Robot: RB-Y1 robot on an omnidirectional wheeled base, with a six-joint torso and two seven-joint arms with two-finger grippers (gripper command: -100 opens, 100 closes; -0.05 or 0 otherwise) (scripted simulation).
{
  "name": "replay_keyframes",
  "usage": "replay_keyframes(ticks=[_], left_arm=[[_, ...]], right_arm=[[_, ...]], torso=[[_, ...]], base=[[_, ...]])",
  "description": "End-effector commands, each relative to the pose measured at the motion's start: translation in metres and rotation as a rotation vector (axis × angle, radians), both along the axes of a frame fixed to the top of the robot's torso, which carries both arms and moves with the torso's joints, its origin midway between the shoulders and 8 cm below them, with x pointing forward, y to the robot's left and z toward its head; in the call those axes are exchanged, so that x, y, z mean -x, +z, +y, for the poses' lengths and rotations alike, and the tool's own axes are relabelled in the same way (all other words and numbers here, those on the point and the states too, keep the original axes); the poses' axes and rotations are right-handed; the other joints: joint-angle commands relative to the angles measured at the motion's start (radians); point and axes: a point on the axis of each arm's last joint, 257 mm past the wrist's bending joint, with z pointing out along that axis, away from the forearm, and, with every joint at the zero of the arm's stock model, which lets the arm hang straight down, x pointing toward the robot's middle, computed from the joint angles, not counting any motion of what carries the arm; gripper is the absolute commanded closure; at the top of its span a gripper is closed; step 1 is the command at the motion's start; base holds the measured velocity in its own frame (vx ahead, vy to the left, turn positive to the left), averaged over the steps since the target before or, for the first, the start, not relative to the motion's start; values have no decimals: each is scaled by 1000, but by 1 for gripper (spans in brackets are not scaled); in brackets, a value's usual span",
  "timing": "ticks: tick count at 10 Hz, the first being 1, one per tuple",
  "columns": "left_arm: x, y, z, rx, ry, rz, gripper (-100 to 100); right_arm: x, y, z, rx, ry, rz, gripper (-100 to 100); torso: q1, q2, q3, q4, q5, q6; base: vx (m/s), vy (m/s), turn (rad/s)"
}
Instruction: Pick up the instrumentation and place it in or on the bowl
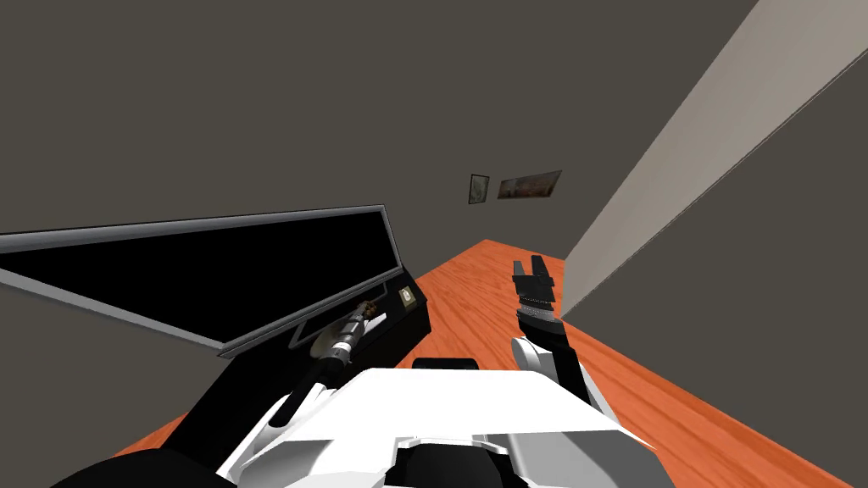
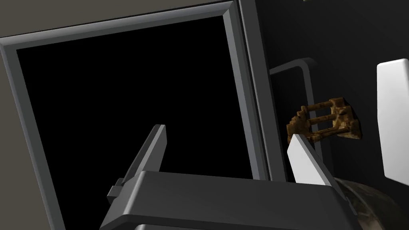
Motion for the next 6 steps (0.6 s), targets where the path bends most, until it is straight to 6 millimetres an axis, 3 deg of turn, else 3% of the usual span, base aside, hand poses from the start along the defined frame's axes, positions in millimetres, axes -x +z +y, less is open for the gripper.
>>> replay_keyframes(ticks=[1, 2, 3, 4, 5, 6], left_arm=[[-1, -5, 6, 6, 9, 24, -100], [16, -32, 24, 32, 46, 105, -100], [18, -35, 24, 33, 49, 119, -100], [35, -58, 40, 62, 86, 193, -100], [38, -64, 41, 63, 92, 211, -100], [60, -87, 58, 94, 136, 287, -100]], right_arm=[[0, 0, 0, 0, 0, 0, 0], [0, 0, 0, 0, 0, 0, 0], [0, 0, 0, 0, 0, 0, 0], [0, 0, 0, 0, 0, 0, 0], [0, 0, 0, 0, 0, 0, 0], [0, 0, 0, 0, 0, 0, 0]], torso=[[0, 0, 0, 0, 0, 0], [0, 0, 0, 0, 0, 0], [0, 0, 0, 0, 0, 1], [0, 0, 0, 0, 0, 0], [0, 0, 0, 0, 0, 1], [1, 0, 0, 0, 0, 0]], base=[[5, 4, 34], [11, -4, -344], [11, 8, -193], [16, 5, -324], [16, 14, -172], [18, 9, -358]])
